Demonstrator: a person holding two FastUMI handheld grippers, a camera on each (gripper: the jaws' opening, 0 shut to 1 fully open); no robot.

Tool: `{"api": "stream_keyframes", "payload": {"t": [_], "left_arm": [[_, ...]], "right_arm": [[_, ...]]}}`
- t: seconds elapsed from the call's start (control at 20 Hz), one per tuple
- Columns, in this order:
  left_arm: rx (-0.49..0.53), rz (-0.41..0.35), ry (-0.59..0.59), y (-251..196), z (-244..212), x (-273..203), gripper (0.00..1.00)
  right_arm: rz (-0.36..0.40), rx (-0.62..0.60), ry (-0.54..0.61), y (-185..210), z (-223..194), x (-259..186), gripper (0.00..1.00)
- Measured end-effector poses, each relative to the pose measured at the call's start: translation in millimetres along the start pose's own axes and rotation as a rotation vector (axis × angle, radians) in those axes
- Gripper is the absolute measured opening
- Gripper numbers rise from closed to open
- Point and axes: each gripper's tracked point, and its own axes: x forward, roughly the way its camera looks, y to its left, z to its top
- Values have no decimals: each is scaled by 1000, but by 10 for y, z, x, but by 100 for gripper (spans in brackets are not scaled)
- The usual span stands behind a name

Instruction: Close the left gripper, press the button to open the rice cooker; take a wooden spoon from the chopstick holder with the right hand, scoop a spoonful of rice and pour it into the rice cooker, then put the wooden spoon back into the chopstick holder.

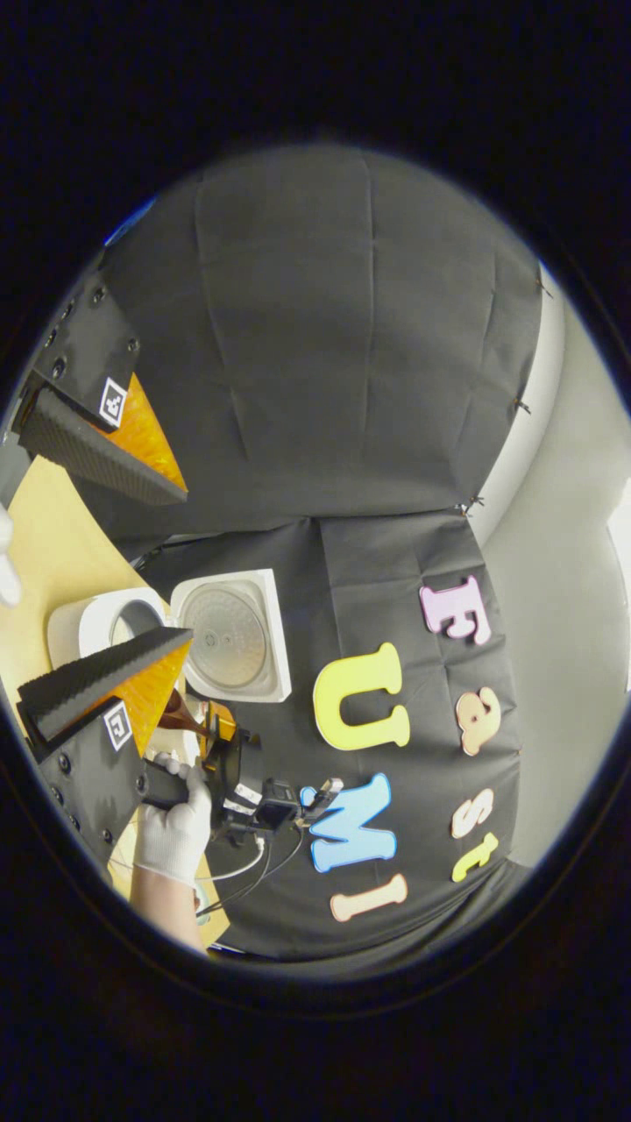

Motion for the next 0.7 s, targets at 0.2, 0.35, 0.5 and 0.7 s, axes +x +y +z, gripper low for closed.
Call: {"api": "stream_keyframes", "payload": {"t": [0.2,0.35,0.5,0.7], "left_arm": [[1,-25,-2,-305,150,85,97],[0,-56,-10,-480,247,66,97],[-3,-97,-21,-722,316,-31,96],[-11,-172,-34,-1230,417,-54,95]], "right_arm": [[-16,37,-34,-173,211,-175,19],[-35,56,-69,-373,428,-365,19],[-77,75,-113,-724,705,-638,19],[-152,77,-174,-1277,1080,-1110,19]]}}
